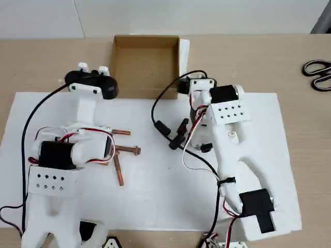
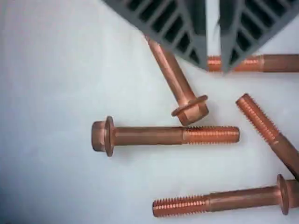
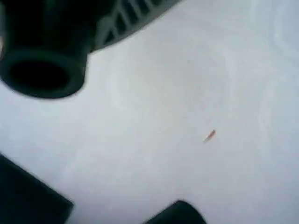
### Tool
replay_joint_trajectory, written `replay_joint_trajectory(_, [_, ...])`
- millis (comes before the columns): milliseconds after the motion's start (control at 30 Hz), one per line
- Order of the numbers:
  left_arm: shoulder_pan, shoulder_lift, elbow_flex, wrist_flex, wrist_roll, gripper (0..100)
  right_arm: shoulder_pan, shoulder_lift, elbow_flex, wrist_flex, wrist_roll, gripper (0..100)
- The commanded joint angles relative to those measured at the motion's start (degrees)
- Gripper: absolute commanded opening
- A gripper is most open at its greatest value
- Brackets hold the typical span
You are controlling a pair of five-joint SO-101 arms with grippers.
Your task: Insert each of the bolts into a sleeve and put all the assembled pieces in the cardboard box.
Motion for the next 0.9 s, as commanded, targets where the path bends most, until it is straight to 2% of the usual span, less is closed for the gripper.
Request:
replay_joint_trajectory(0, [0.35, 3.78, -3.03, 1.58, -0.09, 1, 0.31, -2.77, 0.00, -0.92, -0.79, 0.4])
replay_joint_trajectory(433, [-0.26, 25.85, -21.67, 12.22, 1.93, 1, 0.40, -2.77, 0.09, -0.84, -0.97, 0.4])
replay_joint_trajectory(667, [-5.10, 31.74, -22.55, 12.40, 8.09, 1, 0.40, -2.77, 0.09, -0.48, -1.05, 0.4])
replay_joint_trajectory(867, [-7.47, 34.29, -22.37, 12.40, 9.76, 1, 0.40, -2.77, 0.09, -0.48, -1.05, 0.4])
